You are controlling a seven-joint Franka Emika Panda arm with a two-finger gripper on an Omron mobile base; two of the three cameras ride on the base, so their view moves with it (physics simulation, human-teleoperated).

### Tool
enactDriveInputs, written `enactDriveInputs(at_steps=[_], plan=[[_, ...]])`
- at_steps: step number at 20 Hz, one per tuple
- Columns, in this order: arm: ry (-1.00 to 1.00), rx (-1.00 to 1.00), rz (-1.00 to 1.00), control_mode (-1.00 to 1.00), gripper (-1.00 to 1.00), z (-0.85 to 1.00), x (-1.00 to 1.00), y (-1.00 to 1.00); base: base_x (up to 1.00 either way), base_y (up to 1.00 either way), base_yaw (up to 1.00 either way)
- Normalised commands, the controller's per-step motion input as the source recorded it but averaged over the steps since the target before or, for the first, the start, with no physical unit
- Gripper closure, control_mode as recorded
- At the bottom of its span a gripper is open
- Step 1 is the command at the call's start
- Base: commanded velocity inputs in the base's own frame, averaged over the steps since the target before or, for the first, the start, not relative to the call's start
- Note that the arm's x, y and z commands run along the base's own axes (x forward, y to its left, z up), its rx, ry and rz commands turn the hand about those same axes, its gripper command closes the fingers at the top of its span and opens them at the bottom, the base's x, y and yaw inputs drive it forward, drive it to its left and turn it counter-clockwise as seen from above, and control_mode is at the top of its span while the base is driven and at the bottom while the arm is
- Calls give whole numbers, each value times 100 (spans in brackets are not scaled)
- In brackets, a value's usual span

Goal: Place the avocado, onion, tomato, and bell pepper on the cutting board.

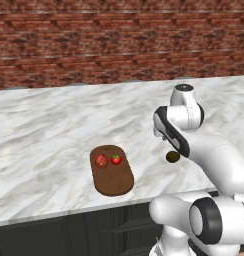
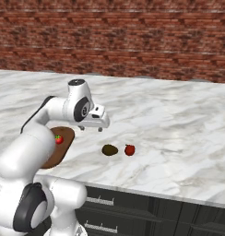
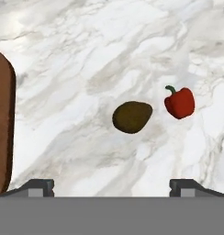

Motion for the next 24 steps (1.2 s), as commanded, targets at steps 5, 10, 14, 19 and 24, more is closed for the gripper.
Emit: enactDriveInputs(at_steps=[5,10,14,19,24], plan=[[0,5,-20,-100,-100,-8,2,-36,0,0,0],[3,2,-14,-100,-100,-8,19,-7,0,0,0],[3,1,-7,-100,-100,-8,24,0,0,0,0],[4,4,-6,-100,-100,-15,18,-5,0,0,0],[8,4,-5,-100,-100,-32,23,-3,0,0,0]])
